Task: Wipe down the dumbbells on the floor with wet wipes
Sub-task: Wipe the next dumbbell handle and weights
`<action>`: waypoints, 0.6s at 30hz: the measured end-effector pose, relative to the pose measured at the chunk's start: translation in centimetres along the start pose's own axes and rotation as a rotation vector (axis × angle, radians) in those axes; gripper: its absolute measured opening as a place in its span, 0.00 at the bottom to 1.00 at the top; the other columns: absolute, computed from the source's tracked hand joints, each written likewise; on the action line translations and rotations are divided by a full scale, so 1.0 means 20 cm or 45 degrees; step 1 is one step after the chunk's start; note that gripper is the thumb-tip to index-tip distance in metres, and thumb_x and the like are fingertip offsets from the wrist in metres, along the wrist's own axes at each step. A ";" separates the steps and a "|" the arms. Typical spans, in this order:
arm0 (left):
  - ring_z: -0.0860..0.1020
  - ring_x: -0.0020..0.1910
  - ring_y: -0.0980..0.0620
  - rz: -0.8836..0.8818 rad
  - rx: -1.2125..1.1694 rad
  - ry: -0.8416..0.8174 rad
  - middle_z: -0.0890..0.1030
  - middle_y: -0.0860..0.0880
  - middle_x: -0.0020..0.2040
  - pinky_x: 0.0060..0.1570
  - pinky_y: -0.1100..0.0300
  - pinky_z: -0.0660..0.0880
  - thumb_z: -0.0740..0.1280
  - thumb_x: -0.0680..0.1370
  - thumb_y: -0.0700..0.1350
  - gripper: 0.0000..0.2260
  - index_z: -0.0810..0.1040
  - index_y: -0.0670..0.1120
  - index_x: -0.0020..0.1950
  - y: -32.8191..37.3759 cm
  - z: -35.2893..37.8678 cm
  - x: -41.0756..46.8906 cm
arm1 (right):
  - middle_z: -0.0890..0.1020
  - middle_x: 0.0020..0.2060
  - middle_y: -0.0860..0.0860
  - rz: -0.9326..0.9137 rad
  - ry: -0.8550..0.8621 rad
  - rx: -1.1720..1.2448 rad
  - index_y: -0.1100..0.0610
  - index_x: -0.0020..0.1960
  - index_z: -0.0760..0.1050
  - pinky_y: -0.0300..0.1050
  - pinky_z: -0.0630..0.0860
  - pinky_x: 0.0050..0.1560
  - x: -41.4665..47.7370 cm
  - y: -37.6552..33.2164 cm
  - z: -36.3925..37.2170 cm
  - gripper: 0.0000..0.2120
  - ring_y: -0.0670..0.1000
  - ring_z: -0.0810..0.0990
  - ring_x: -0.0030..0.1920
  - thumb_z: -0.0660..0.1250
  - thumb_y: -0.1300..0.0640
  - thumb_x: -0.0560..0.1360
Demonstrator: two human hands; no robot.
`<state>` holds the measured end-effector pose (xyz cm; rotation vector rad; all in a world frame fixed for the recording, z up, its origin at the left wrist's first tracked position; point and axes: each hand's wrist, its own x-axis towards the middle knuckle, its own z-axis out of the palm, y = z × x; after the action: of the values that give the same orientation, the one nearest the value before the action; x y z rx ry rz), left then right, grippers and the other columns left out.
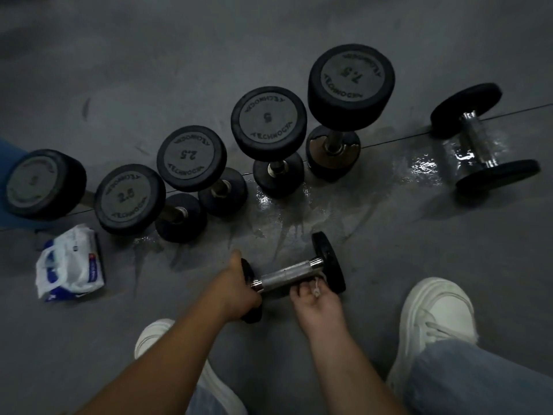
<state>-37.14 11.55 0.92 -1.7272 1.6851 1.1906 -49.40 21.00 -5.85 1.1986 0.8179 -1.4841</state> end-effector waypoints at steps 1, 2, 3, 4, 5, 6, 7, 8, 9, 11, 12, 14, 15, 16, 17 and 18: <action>0.78 0.43 0.47 0.040 -0.020 0.037 0.76 0.47 0.49 0.39 0.55 0.80 0.72 0.68 0.38 0.42 0.52 0.49 0.76 -0.02 0.03 -0.02 | 0.77 0.49 0.53 0.009 -0.001 -0.041 0.56 0.47 0.73 0.48 0.64 0.66 0.01 0.01 0.00 0.12 0.52 0.74 0.54 0.52 0.59 0.82; 0.77 0.41 0.49 0.066 -0.020 0.065 0.75 0.49 0.45 0.40 0.56 0.78 0.72 0.69 0.39 0.39 0.54 0.49 0.74 -0.03 0.06 -0.05 | 0.78 0.49 0.53 0.008 0.002 -0.072 0.55 0.46 0.74 0.47 0.66 0.62 0.01 0.02 0.01 0.12 0.52 0.75 0.55 0.53 0.57 0.81; 0.77 0.40 0.50 0.089 -0.016 0.088 0.75 0.50 0.44 0.41 0.58 0.77 0.72 0.69 0.39 0.37 0.55 0.49 0.72 -0.04 0.08 -0.07 | 0.78 0.48 0.51 -0.004 0.013 -0.082 0.54 0.46 0.75 0.45 0.68 0.56 0.01 0.03 0.00 0.11 0.51 0.76 0.53 0.54 0.56 0.81; 0.76 0.40 0.50 0.101 -0.014 0.106 0.74 0.50 0.44 0.42 0.58 0.76 0.72 0.69 0.39 0.37 0.56 0.49 0.71 -0.04 0.09 -0.08 | 0.78 0.47 0.50 -0.028 0.027 -0.087 0.53 0.45 0.74 0.43 0.69 0.51 0.00 0.03 0.00 0.11 0.49 0.75 0.50 0.55 0.56 0.81; 0.76 0.41 0.49 0.105 -0.017 0.122 0.74 0.50 0.44 0.42 0.58 0.75 0.72 0.69 0.39 0.36 0.56 0.49 0.71 -0.04 0.10 -0.08 | 0.77 0.46 0.49 -0.069 0.044 -0.099 0.52 0.45 0.74 0.42 0.68 0.50 -0.01 0.03 0.00 0.11 0.47 0.75 0.49 0.55 0.56 0.81; 0.76 0.41 0.49 0.103 -0.025 0.131 0.74 0.50 0.44 0.41 0.58 0.75 0.72 0.69 0.39 0.36 0.56 0.50 0.71 -0.04 0.10 -0.08 | 0.76 0.48 0.49 -0.116 0.055 -0.112 0.53 0.46 0.74 0.42 0.68 0.53 -0.04 0.05 0.00 0.10 0.47 0.74 0.51 0.55 0.57 0.81; 0.76 0.41 0.49 0.101 -0.027 0.131 0.74 0.50 0.45 0.41 0.59 0.74 0.72 0.69 0.39 0.37 0.56 0.50 0.71 -0.04 0.10 -0.08 | 0.76 0.51 0.50 -0.179 0.060 -0.141 0.55 0.50 0.75 0.42 0.66 0.58 -0.05 0.06 0.01 0.09 0.47 0.72 0.55 0.56 0.58 0.80; 0.75 0.41 0.50 0.097 -0.030 0.122 0.74 0.50 0.46 0.41 0.59 0.73 0.72 0.69 0.39 0.37 0.56 0.50 0.72 -0.04 0.09 -0.08 | 0.76 0.54 0.51 -0.246 0.055 -0.187 0.56 0.55 0.75 0.43 0.63 0.63 -0.08 0.08 0.03 0.09 0.48 0.71 0.58 0.57 0.59 0.79; 0.75 0.41 0.50 0.088 -0.031 0.110 0.73 0.50 0.46 0.42 0.59 0.73 0.72 0.70 0.39 0.37 0.55 0.49 0.73 -0.03 0.09 -0.08 | 0.76 0.56 0.51 -0.309 0.056 -0.241 0.57 0.59 0.75 0.44 0.62 0.66 -0.09 0.11 0.05 0.12 0.47 0.71 0.59 0.58 0.60 0.78; 0.74 0.41 0.51 0.079 -0.046 0.091 0.73 0.49 0.47 0.43 0.60 0.72 0.72 0.70 0.39 0.38 0.54 0.49 0.74 -0.02 0.08 -0.08 | 0.76 0.57 0.52 -0.417 0.040 -0.325 0.56 0.63 0.72 0.43 0.66 0.63 -0.10 0.13 0.08 0.13 0.47 0.73 0.56 0.59 0.61 0.79; 0.74 0.43 0.50 0.077 -0.043 0.079 0.73 0.48 0.48 0.43 0.60 0.71 0.72 0.70 0.39 0.40 0.53 0.49 0.75 -0.02 0.07 -0.08 | 0.75 0.56 0.52 -0.441 0.034 -0.345 0.54 0.62 0.71 0.40 0.70 0.56 -0.09 0.14 0.08 0.12 0.46 0.74 0.51 0.58 0.61 0.80; 0.74 0.46 0.49 0.064 -0.024 0.066 0.73 0.47 0.51 0.44 0.60 0.71 0.72 0.71 0.39 0.42 0.50 0.50 0.77 -0.02 0.06 -0.07 | 0.76 0.56 0.53 -0.451 0.034 -0.366 0.52 0.62 0.70 0.36 0.73 0.44 -0.07 0.14 0.07 0.10 0.44 0.76 0.44 0.58 0.60 0.82; 0.74 0.46 0.48 0.062 -0.009 0.070 0.73 0.47 0.51 0.44 0.61 0.71 0.72 0.71 0.40 0.42 0.50 0.50 0.77 -0.02 0.06 -0.07 | 0.78 0.59 0.53 -0.476 0.050 -0.382 0.52 0.62 0.72 0.38 0.74 0.44 -0.06 0.14 0.07 0.10 0.45 0.78 0.45 0.60 0.58 0.81; 0.74 0.46 0.48 0.065 0.003 0.074 0.73 0.47 0.51 0.44 0.61 0.71 0.72 0.71 0.40 0.42 0.50 0.50 0.77 -0.02 0.06 -0.07 | 0.79 0.60 0.53 -0.505 0.060 -0.392 0.53 0.62 0.73 0.40 0.74 0.45 -0.06 0.14 0.07 0.12 0.47 0.79 0.48 0.63 0.55 0.80; 0.74 0.46 0.48 0.070 0.010 0.076 0.72 0.47 0.51 0.43 0.61 0.71 0.72 0.71 0.40 0.42 0.50 0.50 0.77 -0.01 0.06 -0.08 | 0.80 0.60 0.54 -0.530 0.084 -0.409 0.54 0.63 0.74 0.42 0.75 0.45 -0.05 0.14 0.08 0.14 0.49 0.80 0.51 0.66 0.52 0.78; 0.74 0.46 0.49 0.077 0.013 0.079 0.72 0.48 0.51 0.43 0.61 0.71 0.72 0.71 0.40 0.41 0.51 0.50 0.77 -0.01 0.06 -0.08 | 0.81 0.58 0.54 -0.538 0.107 -0.412 0.55 0.62 0.75 0.43 0.75 0.41 -0.05 0.13 0.10 0.16 0.50 0.80 0.51 0.68 0.51 0.76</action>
<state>-37.02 13.52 1.53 -1.7346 1.7881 1.1638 -47.36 18.86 -4.11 0.8817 1.3755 -1.5616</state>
